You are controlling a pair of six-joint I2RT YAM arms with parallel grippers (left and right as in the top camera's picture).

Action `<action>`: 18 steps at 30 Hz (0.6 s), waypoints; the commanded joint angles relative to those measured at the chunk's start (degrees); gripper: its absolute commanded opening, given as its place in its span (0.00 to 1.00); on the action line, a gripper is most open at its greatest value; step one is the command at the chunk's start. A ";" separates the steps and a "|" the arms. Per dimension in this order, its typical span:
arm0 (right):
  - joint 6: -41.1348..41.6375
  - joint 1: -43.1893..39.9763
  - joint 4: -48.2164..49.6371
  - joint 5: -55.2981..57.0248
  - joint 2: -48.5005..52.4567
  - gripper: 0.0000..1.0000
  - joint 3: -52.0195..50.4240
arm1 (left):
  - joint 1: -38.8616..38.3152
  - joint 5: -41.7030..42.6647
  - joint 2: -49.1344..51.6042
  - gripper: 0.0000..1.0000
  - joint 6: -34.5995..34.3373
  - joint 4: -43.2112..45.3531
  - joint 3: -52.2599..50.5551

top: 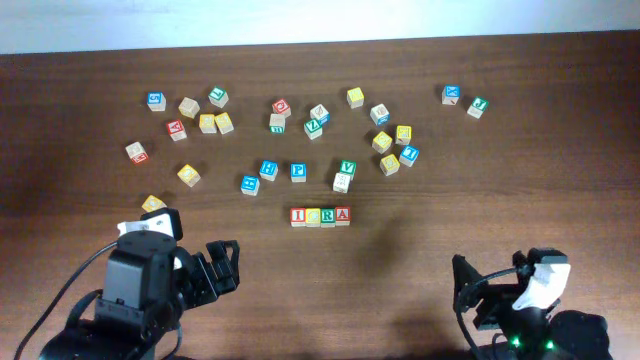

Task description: Spell out ICRA

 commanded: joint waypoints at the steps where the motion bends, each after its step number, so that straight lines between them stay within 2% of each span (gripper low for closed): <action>1: -2.60 -0.39 3.87 1.44 -2.32 0.98 -4.22 | 0.09 -0.81 -0.28 0.99 -0.59 -0.07 -0.20; 2: -2.60 -0.39 5.70 1.42 -2.75 0.98 -5.49 | 0.09 -0.81 -0.28 0.99 -0.59 -0.07 -0.20; 5: -2.64 -0.39 19.08 -1.01 -6.78 0.98 -15.72 | 0.09 -0.81 -0.28 0.99 -0.59 -0.07 -0.20; 9: -8.79 -0.48 30.23 -5.22 -7.08 0.98 -23.37 | 0.09 -0.81 -0.28 0.99 -0.59 -0.07 -0.20; 14: -8.72 -0.50 47.10 -4.17 -7.08 0.98 -34.53 | 0.09 -0.81 -0.28 0.99 -0.59 -0.09 -0.20; 18: -8.74 -0.68 51.45 -2.86 -7.08 0.98 -37.16 | 0.09 -0.81 -0.28 0.99 -0.59 -0.09 -0.20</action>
